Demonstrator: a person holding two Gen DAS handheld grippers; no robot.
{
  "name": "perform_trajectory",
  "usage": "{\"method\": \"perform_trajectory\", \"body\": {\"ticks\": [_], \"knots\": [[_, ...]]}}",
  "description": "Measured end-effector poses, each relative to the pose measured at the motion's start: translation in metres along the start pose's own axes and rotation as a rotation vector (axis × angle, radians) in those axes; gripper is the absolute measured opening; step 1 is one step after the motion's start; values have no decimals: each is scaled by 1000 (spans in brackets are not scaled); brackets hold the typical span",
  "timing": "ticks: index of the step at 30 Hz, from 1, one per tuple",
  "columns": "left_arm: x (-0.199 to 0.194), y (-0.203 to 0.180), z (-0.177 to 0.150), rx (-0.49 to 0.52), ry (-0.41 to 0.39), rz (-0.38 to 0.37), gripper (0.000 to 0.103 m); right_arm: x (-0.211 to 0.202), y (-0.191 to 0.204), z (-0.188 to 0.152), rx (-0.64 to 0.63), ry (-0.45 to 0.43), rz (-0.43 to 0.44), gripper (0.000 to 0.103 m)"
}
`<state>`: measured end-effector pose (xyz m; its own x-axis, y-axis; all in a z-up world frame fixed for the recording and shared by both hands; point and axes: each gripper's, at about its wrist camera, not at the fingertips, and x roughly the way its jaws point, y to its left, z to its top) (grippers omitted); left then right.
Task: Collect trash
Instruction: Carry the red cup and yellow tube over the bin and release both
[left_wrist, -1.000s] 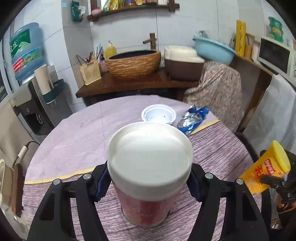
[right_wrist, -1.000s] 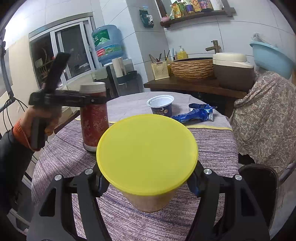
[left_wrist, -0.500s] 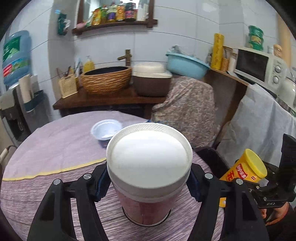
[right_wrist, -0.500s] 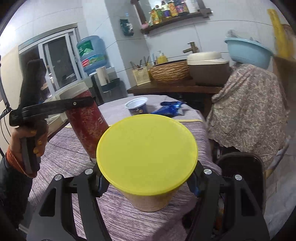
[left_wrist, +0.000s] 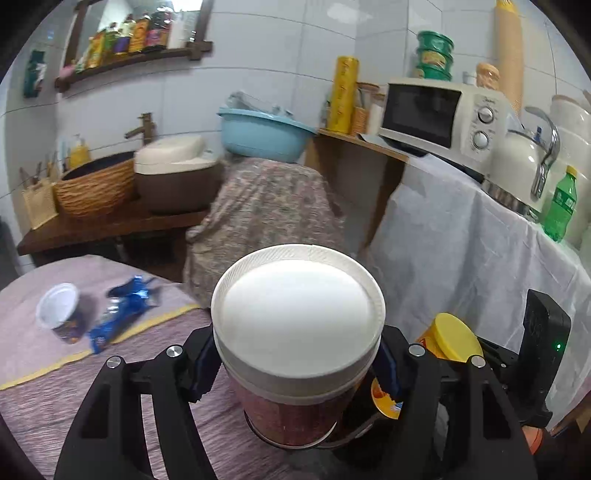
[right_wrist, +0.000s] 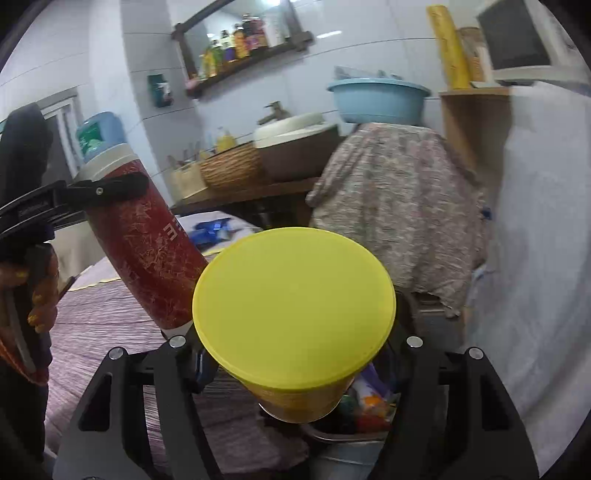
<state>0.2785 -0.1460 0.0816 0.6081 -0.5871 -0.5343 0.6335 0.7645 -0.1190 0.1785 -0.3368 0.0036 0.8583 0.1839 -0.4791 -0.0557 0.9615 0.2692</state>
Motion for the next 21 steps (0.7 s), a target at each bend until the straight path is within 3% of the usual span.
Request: {"method": "perform_trajectory", "body": {"ticks": [9,21], "knots": [[98,-41,-27,-38,154,-5,67,-2,-69,-24,81,23,-120,66],[223,-41,-103,-112,385,102,67,3,-123,-54,167,63,-164,66]]}}
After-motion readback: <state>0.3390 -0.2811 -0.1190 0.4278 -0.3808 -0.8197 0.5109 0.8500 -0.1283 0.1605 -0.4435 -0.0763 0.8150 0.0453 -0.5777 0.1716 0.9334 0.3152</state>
